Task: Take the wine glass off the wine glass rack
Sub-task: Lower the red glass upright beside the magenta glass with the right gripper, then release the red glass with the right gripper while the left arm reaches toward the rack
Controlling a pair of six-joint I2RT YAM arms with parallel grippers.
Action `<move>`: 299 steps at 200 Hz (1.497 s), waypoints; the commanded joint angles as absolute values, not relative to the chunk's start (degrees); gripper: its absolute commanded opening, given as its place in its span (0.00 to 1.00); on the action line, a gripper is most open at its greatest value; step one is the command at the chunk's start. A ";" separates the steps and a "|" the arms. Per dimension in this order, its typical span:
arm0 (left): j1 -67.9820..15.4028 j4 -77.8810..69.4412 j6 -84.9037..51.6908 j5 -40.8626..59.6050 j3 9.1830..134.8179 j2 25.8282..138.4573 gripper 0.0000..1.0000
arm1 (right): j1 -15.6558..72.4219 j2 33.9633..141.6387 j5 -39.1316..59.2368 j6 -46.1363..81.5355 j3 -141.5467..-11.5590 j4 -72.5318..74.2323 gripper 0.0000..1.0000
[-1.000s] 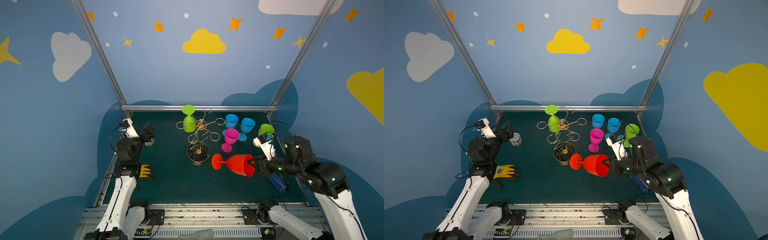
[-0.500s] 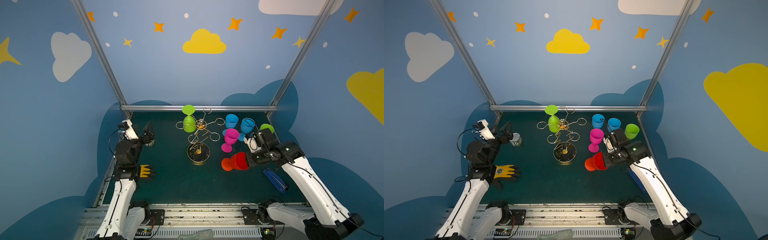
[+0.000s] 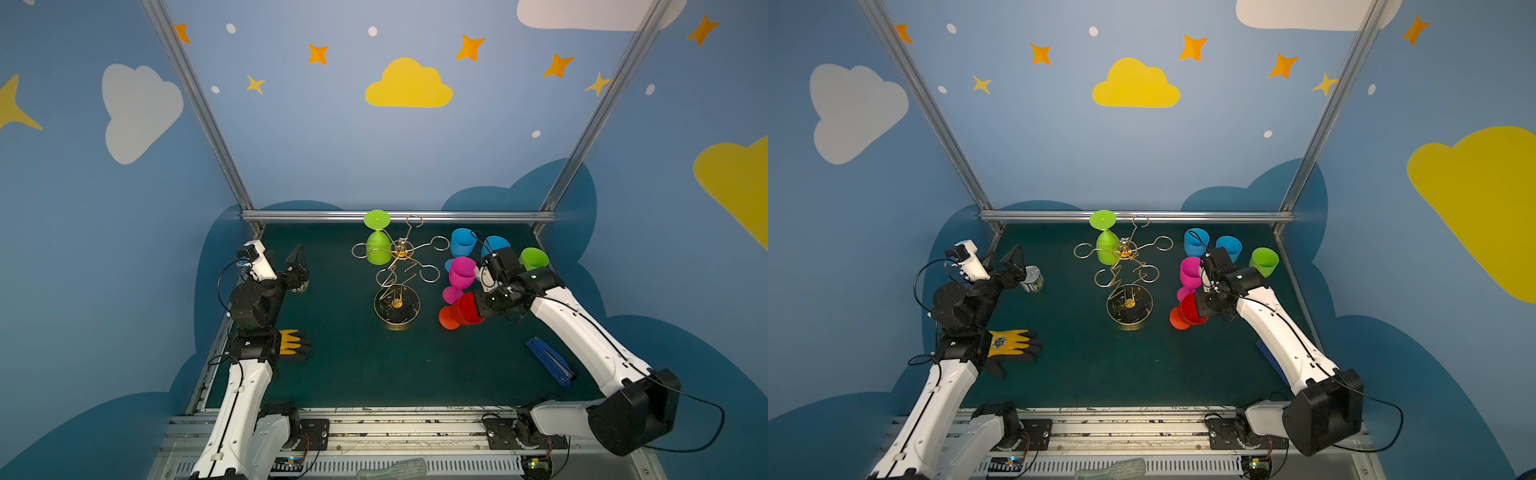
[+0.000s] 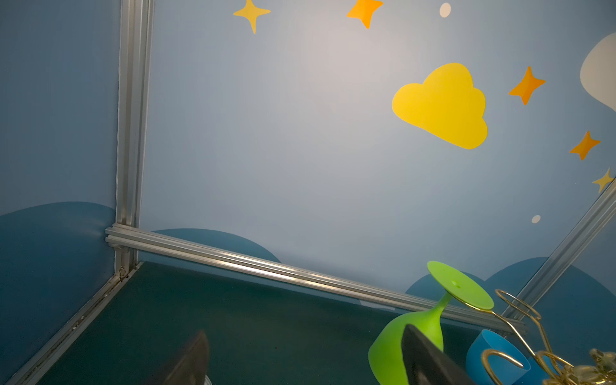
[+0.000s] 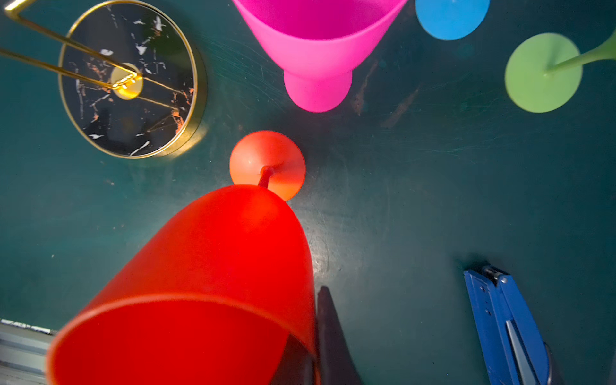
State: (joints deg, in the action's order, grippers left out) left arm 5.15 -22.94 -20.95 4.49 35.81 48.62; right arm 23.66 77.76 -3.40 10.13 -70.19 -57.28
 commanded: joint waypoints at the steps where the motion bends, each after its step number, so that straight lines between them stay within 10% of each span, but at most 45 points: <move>1: 5.28 -22.83 -20.21 4.75 35.42 47.64 0.89 | 23.29 80.67 -3.37 10.38 -73.23 -58.77 0.00; 61: 5.28 -22.35 -19.86 4.45 35.44 47.30 0.89 | 23.20 90.76 -2.12 13.29 -81.15 -66.25 0.02; 185: 5.32 -17.37 -20.68 4.29 38.96 48.89 0.89 | 20.38 82.59 3.87 12.30 -87.22 -64.26 0.68; 299: 4.22 3.39 -34.11 40.21 71.10 76.46 0.70 | 17.90 57.66 5.84 11.69 -71.97 -43.32 0.82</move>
